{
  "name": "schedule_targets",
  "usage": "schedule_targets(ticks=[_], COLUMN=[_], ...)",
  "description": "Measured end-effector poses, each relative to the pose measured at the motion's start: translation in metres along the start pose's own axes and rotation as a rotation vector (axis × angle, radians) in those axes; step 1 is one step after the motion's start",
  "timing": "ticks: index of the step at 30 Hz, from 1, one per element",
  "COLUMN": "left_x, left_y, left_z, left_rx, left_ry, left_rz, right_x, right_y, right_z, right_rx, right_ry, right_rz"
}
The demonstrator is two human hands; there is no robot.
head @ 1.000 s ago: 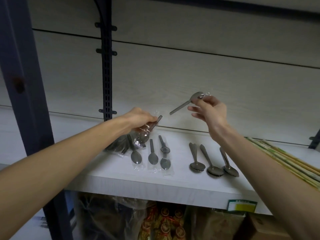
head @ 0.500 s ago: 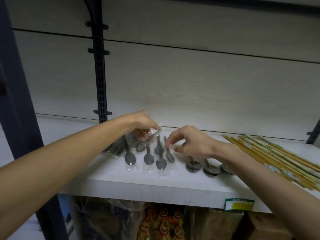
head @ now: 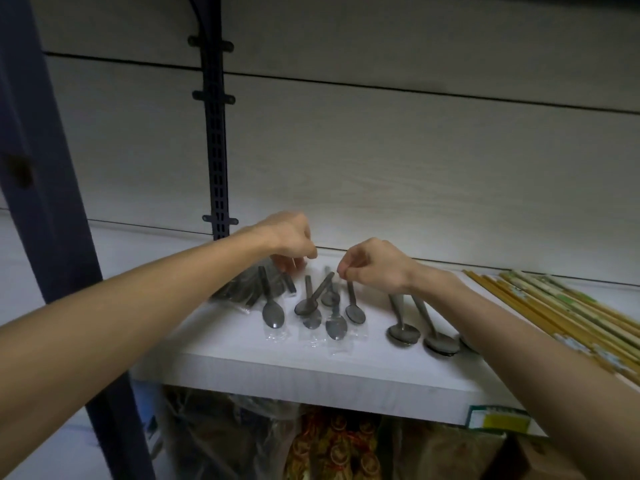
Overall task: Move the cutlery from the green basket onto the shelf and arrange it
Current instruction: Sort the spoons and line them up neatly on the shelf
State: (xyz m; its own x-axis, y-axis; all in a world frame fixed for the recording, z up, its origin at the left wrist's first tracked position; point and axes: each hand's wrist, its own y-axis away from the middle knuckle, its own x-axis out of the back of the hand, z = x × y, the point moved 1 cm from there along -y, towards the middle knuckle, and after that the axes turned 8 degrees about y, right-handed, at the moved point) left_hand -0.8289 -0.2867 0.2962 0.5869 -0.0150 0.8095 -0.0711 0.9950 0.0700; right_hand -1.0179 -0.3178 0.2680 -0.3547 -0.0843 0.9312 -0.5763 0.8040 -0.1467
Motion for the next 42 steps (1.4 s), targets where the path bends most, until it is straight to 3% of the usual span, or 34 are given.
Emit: schedule_targets(ticks=[4, 9, 13, 16, 20, 25, 34, 42], left_x=[0.007, 0.025, 0.037, 0.035, 0.034, 0.032, 0.031, 0.026], left_y=[-0.002, 0.0, 0.005, 0.004, -0.001, -0.001, 0.006, 0.001], left_z=[-0.003, -0.026, -0.053, -0.067, -0.071, -0.071, -0.063, -0.048], left_rx=[-0.029, 0.048, 0.161, 0.259, 0.303, 0.303, 0.221, -0.016], left_ry=[-0.412, -0.584, -0.524, -0.381, -0.331, -0.32, -0.46, -0.346], left_rz=[0.16, 0.236, 0.167, 0.052, 0.04, 0.021, 0.081, 0.164], right_x=[-0.004, -0.016, -0.035, -0.039, -0.038, -0.032, 0.012, 0.044], right_y=[-0.012, -0.034, -0.044, -0.048, -0.054, -0.054, -0.024, 0.0], right_z=[-0.006, -0.034, -0.055, -0.066, -0.069, -0.071, -0.042, 0.001], right_rx=[-0.023, -0.051, -0.111, -0.127, -0.16, -0.22, -0.264, -0.271], right_ry=[0.024, 0.029, 0.088, 0.135, 0.079, -0.017, -0.26, -0.453], right_rz=[0.031, 0.068, -0.074, -0.093, -0.181, -0.134, -0.073, 0.082])
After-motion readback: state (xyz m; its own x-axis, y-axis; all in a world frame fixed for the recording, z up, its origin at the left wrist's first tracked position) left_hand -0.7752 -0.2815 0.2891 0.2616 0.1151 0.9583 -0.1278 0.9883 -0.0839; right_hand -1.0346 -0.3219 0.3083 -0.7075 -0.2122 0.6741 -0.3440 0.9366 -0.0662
